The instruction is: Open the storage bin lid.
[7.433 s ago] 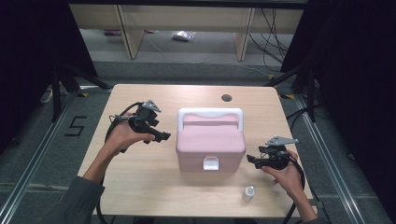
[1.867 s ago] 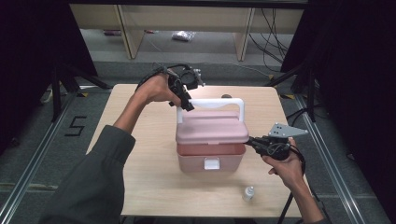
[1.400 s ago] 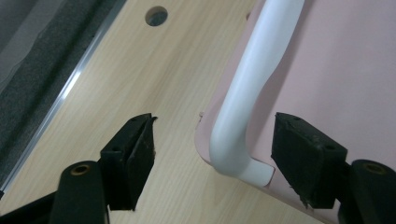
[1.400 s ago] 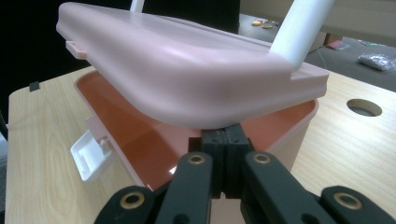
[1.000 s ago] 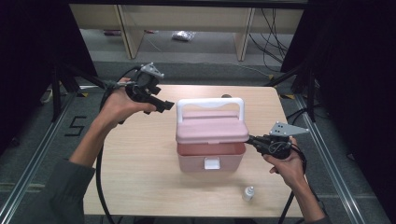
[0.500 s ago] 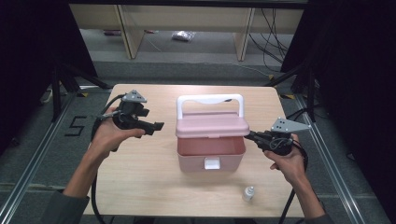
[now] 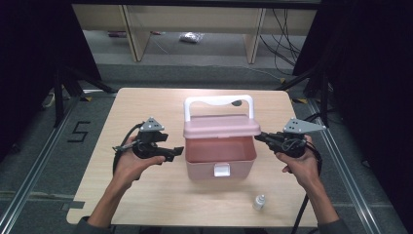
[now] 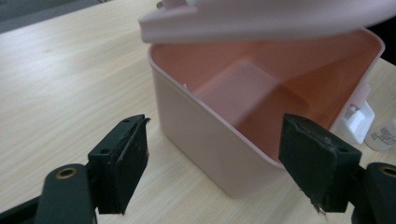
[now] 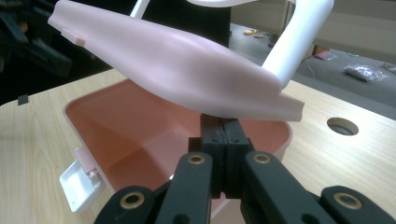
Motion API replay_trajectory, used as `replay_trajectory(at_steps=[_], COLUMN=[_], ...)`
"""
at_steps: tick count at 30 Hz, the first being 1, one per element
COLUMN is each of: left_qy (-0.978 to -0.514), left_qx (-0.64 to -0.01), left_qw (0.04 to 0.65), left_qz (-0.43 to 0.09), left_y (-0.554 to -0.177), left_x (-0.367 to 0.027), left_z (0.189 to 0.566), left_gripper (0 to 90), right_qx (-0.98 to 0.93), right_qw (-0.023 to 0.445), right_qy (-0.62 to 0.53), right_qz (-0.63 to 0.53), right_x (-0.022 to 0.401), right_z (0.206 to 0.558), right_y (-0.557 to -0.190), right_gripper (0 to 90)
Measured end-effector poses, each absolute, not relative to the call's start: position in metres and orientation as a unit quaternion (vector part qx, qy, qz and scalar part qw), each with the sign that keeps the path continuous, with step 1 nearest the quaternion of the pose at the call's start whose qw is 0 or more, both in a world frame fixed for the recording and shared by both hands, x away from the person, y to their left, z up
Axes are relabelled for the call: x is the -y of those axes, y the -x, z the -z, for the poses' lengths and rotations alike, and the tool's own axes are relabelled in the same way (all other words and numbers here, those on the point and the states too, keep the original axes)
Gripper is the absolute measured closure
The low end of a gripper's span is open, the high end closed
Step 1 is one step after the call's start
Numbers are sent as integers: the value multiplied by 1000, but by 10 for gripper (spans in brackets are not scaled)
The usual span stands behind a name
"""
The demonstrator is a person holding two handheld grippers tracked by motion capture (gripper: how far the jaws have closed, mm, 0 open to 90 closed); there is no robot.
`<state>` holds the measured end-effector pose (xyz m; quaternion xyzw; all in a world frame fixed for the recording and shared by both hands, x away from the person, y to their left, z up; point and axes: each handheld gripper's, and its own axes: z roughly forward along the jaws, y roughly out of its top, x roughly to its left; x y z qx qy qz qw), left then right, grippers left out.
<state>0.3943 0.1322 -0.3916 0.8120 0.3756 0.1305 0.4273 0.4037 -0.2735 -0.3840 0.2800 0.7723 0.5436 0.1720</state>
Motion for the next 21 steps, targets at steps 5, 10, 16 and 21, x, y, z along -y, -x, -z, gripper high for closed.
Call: replay_trajectory(at_steps=[5, 10, 16, 21], left_qy=[-820, -826, -832, -832], left_qx=[-374, -368, -357, -356], left_qw=[412, 408, 403, 404], left_qz=[-135, -126, -133, -133], left_y=[-397, -398, -400, -401], left_x=[-118, -105, -97, -99], left_z=[406, 417, 420, 420], left_gripper=[244, 300, 408, 435], right_qx=[-771, -772, -772, -767], right_qw=[174, 176, 167, 173], right_qy=[-282, -280, -291, -286], right_qz=[-544, -543, -540, -548], right_x=[274, 273, 270, 270], right_z=[382, 381, 376, 373], right_y=[-405, -408, -408, -414], right_gripper=[900, 900, 900, 900])
